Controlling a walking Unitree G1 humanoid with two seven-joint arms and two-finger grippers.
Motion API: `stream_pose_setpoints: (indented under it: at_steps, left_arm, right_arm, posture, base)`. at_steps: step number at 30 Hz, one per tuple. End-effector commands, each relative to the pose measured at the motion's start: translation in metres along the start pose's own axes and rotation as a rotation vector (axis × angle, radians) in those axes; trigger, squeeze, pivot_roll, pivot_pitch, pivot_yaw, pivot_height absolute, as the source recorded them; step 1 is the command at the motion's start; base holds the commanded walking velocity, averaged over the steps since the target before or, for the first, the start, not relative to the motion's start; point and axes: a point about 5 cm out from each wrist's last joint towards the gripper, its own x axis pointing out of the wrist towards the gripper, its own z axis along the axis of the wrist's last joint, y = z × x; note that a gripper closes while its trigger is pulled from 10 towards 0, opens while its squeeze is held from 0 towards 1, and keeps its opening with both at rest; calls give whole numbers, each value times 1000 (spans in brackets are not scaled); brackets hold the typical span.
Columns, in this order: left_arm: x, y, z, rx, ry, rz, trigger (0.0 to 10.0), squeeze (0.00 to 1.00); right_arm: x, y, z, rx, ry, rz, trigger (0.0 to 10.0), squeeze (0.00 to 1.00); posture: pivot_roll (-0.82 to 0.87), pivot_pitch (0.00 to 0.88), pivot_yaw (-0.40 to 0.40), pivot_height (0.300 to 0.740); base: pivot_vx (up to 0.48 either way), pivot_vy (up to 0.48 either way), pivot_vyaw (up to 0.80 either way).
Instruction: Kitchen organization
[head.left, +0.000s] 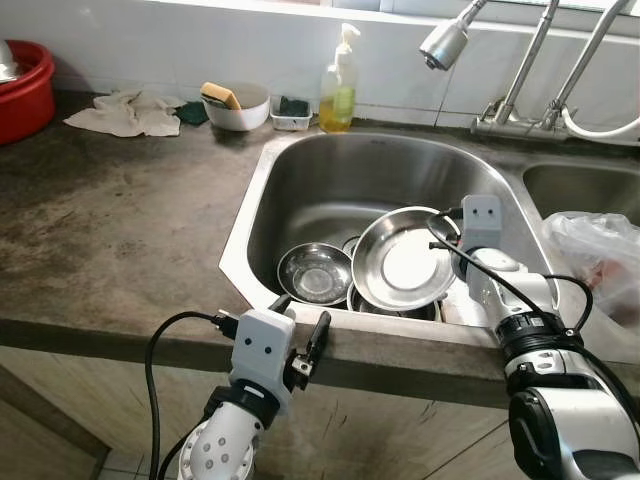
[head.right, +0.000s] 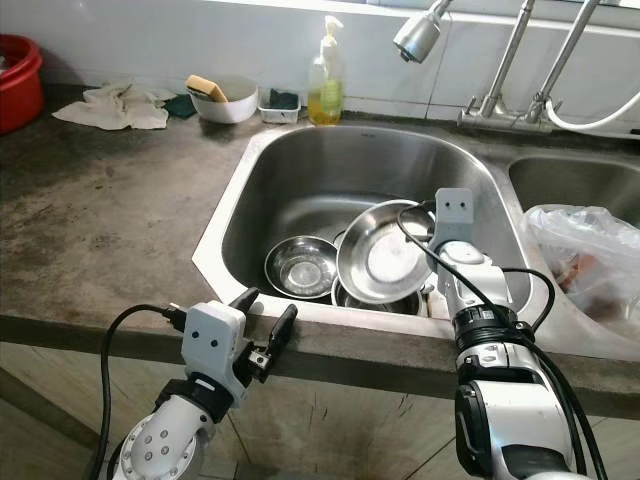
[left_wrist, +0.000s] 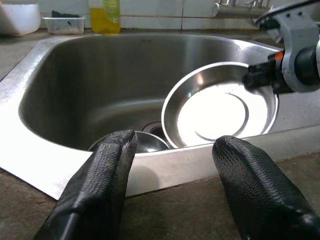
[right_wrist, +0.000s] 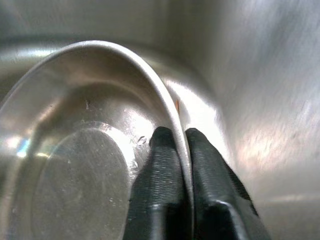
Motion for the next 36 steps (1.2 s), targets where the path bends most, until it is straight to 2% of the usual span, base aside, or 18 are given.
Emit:
stream_pose_setpoints:
  at_steps: [1, 8, 9, 10, 11, 14, 18, 20, 21, 24, 26, 30, 33, 36]
  left_arm:
    - [-1, -5, -1, -11, 21, -28, 10000, 0]
    - [1, -2, -1, -7, 23, -26, 10000, 0]
    - [3, -1, -1, -3, 21, -25, 10000, 0]
    - [3, -1, -1, -3, 21, -25, 10000, 0]
    - [5, 0, -1, 2, 14, -23, 10000, 0]
    - [7, 2, -1, 4, 10, -20, 10000, 0]
    - [14, 5, -2, 14, 1, -20, 10000, 0]
    - [17, 6, -1, 20, -7, -19, 10000, 0]
    - [20, 8, -1, 27, -16, -19, 10000, 0]
    - [22, 10, -1, 30, -20, -16, 10000, 0]
    - [24, 13, 1, 37, -30, -14, 10000, 0]
    - [24, 12, 3, 39, -43, -22, 10000, 0]
    - [24, 11, 1, 35, -47, -33, 10000, 0]
    - [24, 7, 1, 22, -50, -50, 10000, 0]
  right_arm:
    - [0, -5, 3, 32, 9, -17, 10000, 1000]
    - [-1, -4, 5, 57, -12, -32, 10000, 1000]
    - [-5, -2, 18, 41, -92, -35, 10000, 0]
    - [-5, -2, 18, 41, -92, -35, 10000, 0]
    - [-12, -1, 30, 34, -191, -42, 10000, 0]
    - [-21, 1, 39, 3, -268, -40, 10000, 0]
    - [-43, 6, 53, -12, -417, -29, 10000, 0]
    - [-64, 10, 58, -15, -512, 4, 10000, 0]
    - [-80, 13, 59, -21, -570, 41, 10000, 0]
    - [-88, 14, 55, -26, -585, 45, 10000, 0]
    - [-104, 15, 45, -46, -614, 63, 10000, 0]
    - [-123, 18, 29, -60, -639, 108, 10000, 0]
    - [-135, 21, 14, -35, -623, 145, 10000, 0]
    - [-146, 24, 0, -48, -617, 161, 10000, 0]
  posture:
    - [111, 168, -75, 740]
    - [116, 153, -77, 740]
    - [115, 146, -75, 740]
    - [115, 146, -75, 740]
    - [113, 135, -73, 740]
    - [110, 129, -72, 740]
    - [98, 88, -61, 740]
    - [89, 74, -58, 740]
    - [87, 65, -57, 740]
    - [79, 53, -53, 740]
    - [70, 39, -47, 740]
    - [67, 25, -47, 740]
    - [58, 9, -37, 740]
    - [55, 1, -33, 740]
  base:
    - [0, 0, 0]
    - [0, 0, 0]
    - [0, 0, 0]
    - [0, 0, 0]
    - [0, 0, 0]
    - [0, 0, 0]
    - [0, 0, 0]
    - [0, 0, 0]
    - [0, 0, 0]
    - [0, 0, 0]
    - [0, 0, 0]
    - [0, 0, 0]
    - [0, 0, 0]
    - [0, 0, 0]
